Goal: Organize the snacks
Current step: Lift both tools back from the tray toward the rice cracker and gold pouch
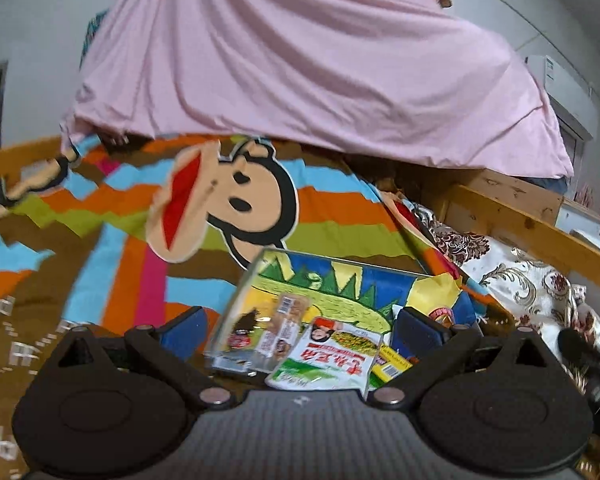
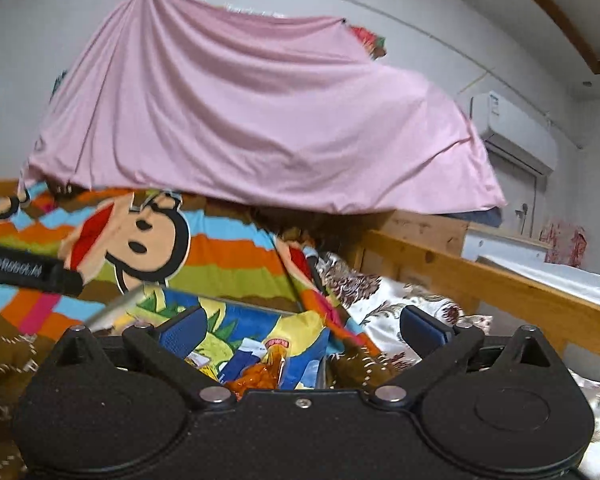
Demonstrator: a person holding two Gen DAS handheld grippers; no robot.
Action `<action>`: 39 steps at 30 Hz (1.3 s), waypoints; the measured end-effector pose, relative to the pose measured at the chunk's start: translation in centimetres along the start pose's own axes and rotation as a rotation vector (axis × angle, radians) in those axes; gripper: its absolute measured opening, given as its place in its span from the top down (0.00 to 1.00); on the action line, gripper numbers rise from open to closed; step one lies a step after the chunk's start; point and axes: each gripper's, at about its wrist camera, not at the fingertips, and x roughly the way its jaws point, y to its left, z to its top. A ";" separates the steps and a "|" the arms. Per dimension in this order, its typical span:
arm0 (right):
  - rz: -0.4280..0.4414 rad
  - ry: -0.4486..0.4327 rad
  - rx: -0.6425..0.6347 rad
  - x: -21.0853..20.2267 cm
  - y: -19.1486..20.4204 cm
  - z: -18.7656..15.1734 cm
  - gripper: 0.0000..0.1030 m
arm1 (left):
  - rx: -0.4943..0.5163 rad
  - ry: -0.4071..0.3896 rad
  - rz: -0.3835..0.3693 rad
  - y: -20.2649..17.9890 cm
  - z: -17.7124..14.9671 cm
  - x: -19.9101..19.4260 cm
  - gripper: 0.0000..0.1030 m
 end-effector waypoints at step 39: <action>0.074 0.194 0.004 -13.6 -0.8 -1.9 0.01 | 0.125 0.050 0.129 0.4 -6.7 -16.6 0.00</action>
